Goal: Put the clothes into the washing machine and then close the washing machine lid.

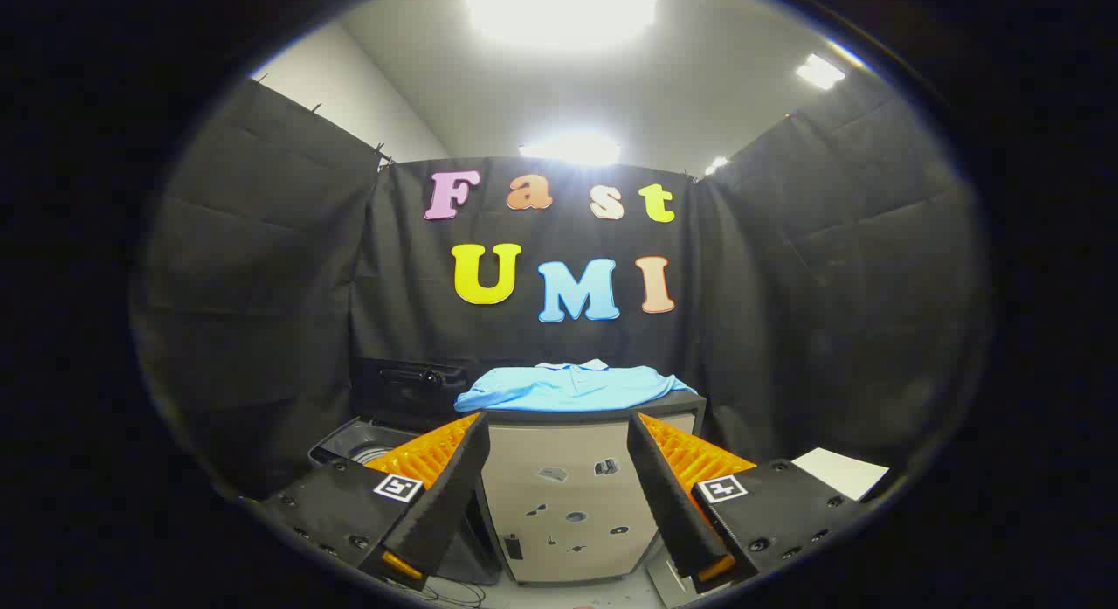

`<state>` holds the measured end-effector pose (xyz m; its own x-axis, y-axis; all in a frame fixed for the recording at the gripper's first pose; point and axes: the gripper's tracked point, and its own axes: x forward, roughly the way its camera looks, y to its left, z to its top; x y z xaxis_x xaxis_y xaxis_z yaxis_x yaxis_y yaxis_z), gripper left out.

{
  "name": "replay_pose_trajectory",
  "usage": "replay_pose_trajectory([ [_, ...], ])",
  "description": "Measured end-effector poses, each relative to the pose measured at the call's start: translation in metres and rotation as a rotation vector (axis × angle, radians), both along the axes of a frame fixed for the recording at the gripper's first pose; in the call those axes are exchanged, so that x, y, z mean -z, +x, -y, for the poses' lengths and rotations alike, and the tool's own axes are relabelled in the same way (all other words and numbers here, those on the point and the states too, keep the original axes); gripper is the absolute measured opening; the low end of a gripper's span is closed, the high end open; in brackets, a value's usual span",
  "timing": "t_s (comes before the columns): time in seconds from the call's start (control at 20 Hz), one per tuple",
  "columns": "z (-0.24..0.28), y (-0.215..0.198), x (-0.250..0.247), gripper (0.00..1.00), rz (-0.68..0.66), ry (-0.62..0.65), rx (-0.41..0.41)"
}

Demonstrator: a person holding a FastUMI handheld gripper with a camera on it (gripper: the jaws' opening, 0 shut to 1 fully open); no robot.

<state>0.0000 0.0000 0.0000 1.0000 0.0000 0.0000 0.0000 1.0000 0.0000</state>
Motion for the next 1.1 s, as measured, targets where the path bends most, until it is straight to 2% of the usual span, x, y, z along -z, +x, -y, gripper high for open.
replay_pose_trajectory([
  [0.75,0.002,-0.002,-0.009,0.98,0.019,0.001,0.012],
  [1.1,-0.002,0.012,-0.028,0.98,0.045,-0.021,0.007],
])
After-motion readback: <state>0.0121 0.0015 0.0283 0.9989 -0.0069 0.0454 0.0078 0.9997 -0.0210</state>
